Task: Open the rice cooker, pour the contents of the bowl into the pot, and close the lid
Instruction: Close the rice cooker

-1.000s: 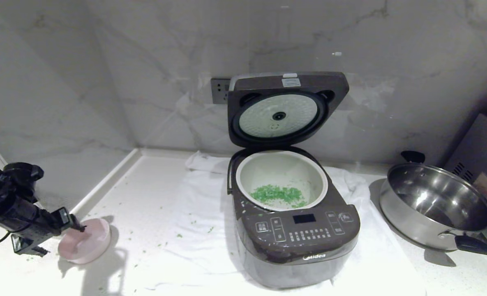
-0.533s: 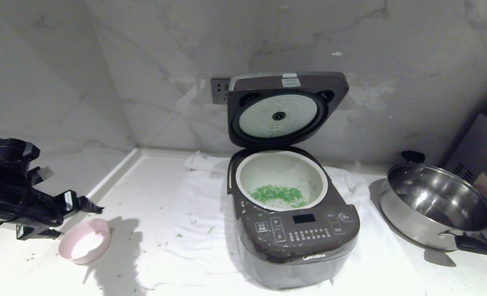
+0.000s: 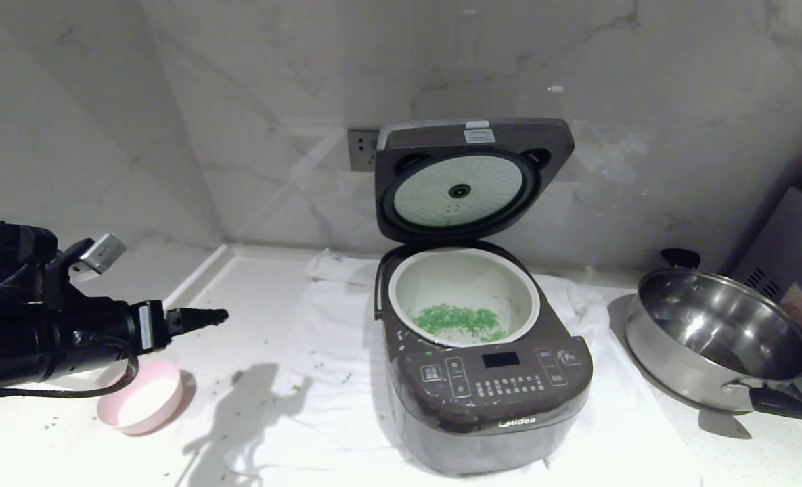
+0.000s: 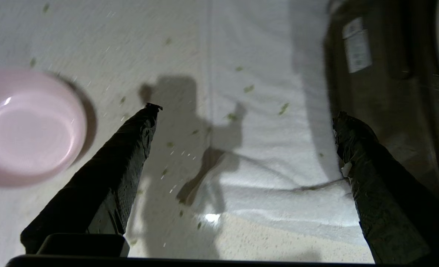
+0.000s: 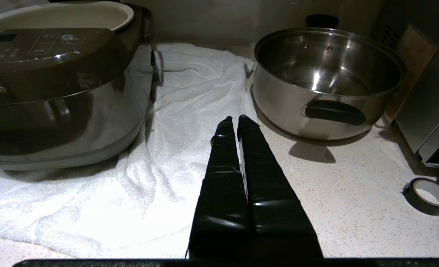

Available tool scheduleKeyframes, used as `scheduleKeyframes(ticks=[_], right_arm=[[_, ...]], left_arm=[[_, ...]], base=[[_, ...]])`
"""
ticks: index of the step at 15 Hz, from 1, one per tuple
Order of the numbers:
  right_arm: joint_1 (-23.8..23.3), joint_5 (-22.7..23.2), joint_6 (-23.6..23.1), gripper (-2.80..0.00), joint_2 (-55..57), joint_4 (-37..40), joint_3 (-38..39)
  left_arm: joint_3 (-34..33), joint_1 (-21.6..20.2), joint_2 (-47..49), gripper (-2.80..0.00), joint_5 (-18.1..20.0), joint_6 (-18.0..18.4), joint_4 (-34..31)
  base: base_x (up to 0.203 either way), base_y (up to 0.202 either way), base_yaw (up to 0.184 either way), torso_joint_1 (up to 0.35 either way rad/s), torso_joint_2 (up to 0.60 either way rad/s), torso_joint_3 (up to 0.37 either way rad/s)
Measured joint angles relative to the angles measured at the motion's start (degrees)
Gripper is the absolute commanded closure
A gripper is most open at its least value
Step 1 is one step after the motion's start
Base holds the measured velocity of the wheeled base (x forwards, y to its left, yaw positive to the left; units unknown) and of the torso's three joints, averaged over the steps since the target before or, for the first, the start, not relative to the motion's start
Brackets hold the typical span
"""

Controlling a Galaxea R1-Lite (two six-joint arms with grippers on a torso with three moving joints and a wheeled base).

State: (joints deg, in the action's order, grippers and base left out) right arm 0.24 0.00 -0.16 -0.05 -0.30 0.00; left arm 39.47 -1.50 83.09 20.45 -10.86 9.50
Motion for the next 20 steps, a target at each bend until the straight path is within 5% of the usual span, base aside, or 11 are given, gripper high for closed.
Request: scheduleKeyframes(ticks=[2,3,11,20], right_arm=[[0.0,0.0,0.0,0.00,0.0,0.0,0.0],[0.0,0.0,0.0,0.00,0.0,0.0,0.0],[0.0,0.0,0.0,0.00,0.0,0.0,0.0],[0.0,0.0,0.0,0.00,0.0,0.0,0.0]], left_arm=[[-3.1,2.1,-2.5,-2.80,0.1,0.1,6.4],[-4.0,2.7,-3.4,0.00,0.1,0.1,7.0],[-12.5,4.2,-13.4,0.00,0.3,0.3,13.6],[-11.1,13.9,-23.1,0.00,-0.4,0.0,14.2]], base=[[0.000,0.000,0.000,0.000,0.00,0.000],[0.000,0.000,0.000,0.000,0.00,0.000],[0.000,0.000,0.000,0.000,0.00,0.000],[0.000,0.000,0.000,0.000,0.00,0.000]])
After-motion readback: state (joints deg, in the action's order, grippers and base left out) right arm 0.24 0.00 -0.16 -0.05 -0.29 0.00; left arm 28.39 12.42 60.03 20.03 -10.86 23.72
